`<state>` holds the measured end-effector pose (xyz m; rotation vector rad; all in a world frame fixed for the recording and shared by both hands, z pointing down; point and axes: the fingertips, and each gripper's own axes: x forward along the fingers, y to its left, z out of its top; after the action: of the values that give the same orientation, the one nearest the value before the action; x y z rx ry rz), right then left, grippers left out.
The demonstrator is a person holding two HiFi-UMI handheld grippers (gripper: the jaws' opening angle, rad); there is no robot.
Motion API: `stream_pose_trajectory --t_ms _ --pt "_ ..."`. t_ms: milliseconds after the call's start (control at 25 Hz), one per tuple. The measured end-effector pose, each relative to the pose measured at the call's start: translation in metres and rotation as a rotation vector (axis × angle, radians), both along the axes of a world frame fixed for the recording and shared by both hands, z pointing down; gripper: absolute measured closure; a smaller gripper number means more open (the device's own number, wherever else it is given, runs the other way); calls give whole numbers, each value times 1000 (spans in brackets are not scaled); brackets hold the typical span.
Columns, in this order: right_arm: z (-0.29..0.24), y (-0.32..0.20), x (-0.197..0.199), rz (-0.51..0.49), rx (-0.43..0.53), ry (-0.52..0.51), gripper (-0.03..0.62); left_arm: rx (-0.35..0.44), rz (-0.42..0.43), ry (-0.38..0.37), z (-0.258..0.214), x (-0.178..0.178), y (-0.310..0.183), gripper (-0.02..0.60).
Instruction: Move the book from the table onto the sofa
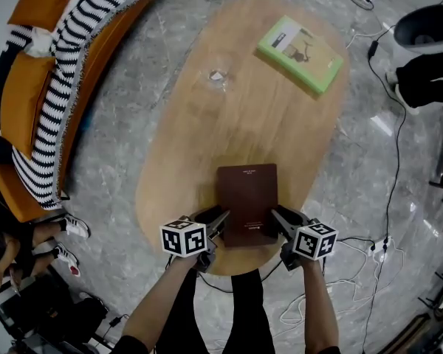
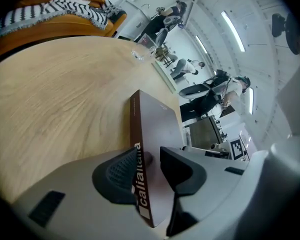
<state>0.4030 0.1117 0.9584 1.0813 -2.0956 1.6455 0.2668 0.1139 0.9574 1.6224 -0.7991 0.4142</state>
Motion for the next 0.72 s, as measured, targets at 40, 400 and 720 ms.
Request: stream_pose_trajectory --t_ms 40,400,720 --pt "0 0 0 1 0 -5 480 -4 -3 0 2 0 0 443" --pt "0 0 1 42 -12 -58 498 -28 -20 24 9 -1 2 443" --pt "-24 -5 -2 54 9 -109 525 -81 -13 16 1 -3 18 457"
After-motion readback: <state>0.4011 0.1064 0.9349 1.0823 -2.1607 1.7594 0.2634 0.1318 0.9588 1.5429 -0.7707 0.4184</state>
